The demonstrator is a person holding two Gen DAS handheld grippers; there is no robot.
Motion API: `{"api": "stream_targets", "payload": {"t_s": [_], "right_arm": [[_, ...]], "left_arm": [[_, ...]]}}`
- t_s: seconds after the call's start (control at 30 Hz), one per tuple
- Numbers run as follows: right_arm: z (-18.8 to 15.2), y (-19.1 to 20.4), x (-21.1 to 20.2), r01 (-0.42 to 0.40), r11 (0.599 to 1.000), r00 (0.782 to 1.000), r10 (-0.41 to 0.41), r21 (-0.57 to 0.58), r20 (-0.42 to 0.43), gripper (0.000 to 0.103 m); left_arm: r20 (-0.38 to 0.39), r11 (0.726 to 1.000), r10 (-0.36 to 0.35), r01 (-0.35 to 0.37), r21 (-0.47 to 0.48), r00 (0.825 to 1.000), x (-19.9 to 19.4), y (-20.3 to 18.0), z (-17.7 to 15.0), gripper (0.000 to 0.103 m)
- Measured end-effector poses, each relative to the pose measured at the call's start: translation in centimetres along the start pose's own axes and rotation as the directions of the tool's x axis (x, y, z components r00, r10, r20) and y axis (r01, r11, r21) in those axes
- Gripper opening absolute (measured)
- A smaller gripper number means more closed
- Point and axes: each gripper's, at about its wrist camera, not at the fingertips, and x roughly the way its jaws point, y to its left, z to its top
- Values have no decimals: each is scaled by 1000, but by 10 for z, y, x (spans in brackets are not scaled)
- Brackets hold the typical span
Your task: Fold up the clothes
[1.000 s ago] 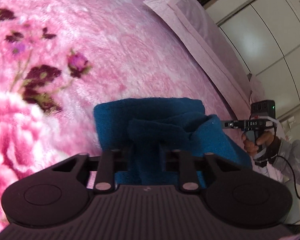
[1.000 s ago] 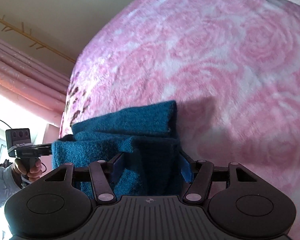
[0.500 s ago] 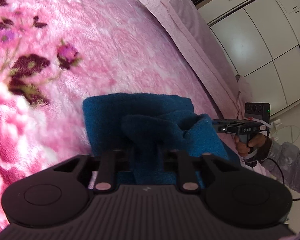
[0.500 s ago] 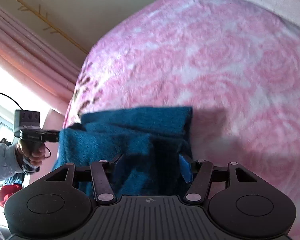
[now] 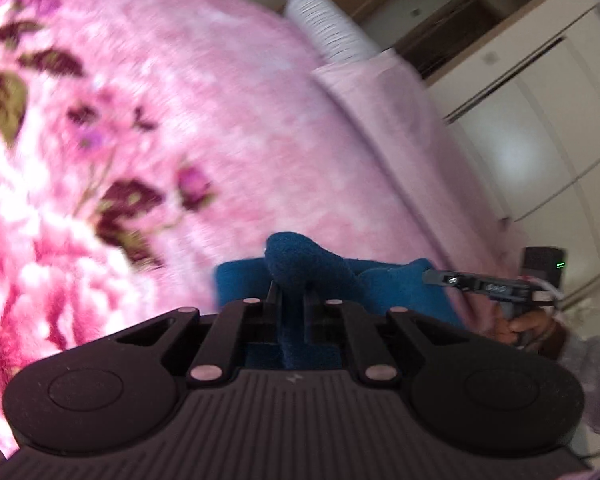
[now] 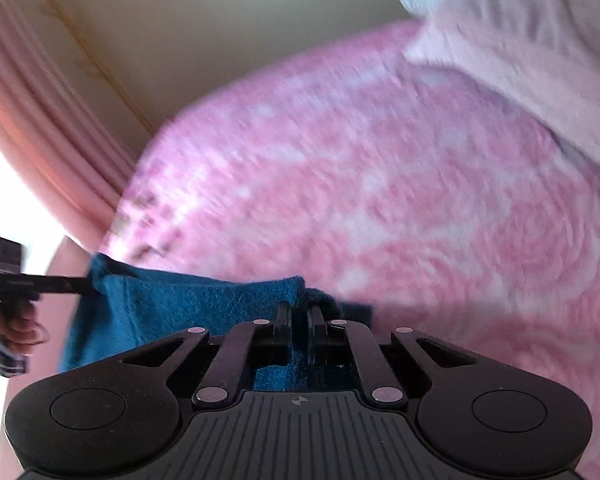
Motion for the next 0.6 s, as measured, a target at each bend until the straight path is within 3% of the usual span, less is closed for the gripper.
{"api": "stream_targets", "payload": {"t_s": [0.13,0.23,0.33,0.6], "right_arm": [[2,-3,7,57,997,998,-58,53,27,4],[4,-9,13,79,992,997,-81,95,14,4],[2,-10,34,101,990,994,-96,95,-54,4],[8,-6,35,133,987,988,-125,95,-88,5]], "left_arm": [[64,1000,-13,12,12,998,3,-1,15,7],[30,999,32,-31,-10,999,17,7,11,7],[-7,997,59,-60,-48,998,29,16,1,8],[-27,996,73,-74,-56,997,31,15,2,8]]}}
